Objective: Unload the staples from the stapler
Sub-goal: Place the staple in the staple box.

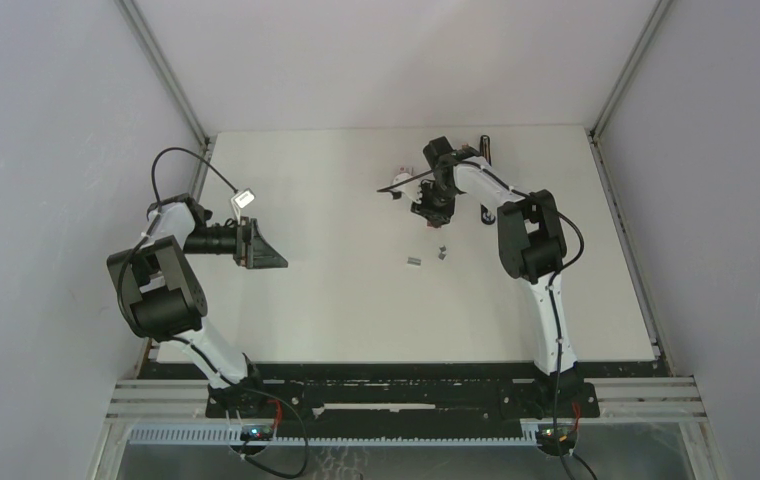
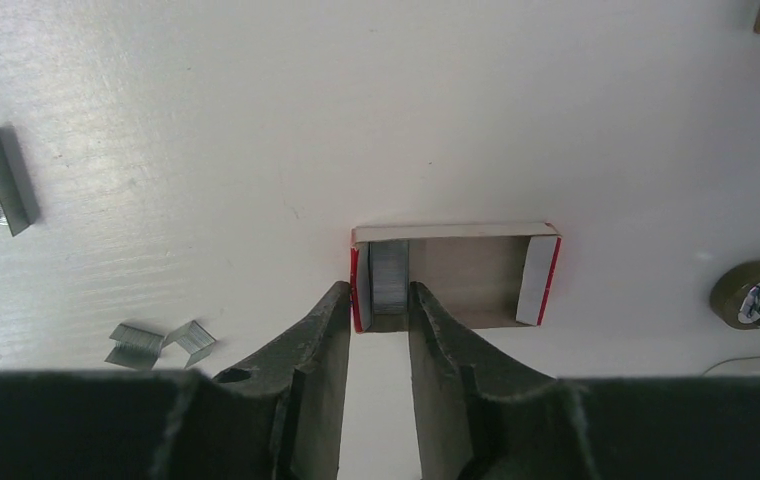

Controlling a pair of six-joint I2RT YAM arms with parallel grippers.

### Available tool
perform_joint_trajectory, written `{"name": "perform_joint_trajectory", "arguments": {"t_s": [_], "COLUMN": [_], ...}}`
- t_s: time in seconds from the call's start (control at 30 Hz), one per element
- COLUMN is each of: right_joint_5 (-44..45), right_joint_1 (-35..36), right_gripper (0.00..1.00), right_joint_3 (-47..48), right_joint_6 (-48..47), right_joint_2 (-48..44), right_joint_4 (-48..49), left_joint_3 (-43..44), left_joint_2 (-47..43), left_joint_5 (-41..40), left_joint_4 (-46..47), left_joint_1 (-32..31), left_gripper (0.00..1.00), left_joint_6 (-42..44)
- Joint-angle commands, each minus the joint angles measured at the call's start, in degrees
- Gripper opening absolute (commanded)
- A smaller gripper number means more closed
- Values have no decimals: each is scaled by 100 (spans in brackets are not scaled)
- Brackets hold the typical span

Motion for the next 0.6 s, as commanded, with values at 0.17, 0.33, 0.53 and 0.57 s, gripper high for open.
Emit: {"name": "perform_joint_trajectory", "arguments": {"t_s": [0.17, 0.33, 0.53, 0.57], "right_joint_5": [10, -1, 37, 44], "right_joint_1": [39, 46, 88, 112], "right_gripper": [24, 18, 35, 40], "right_joint_3": [335, 411, 451, 448], "right_joint_6": [103, 102, 416, 450], "right_joint_2": [56, 67, 31, 13], "right_joint_4": [-86, -134, -36, -28], "left_joint_3": [371, 374, 377, 377], "left_joint_2": [4, -3, -6, -4], "left_joint_5": [207, 207, 216, 216], "left_joint_4": [-69, -69, -81, -78], "left_joint_1": [33, 36, 40, 38], "left_gripper": [100, 100, 100, 100], "left_joint_6": [179, 175, 176, 175]}}
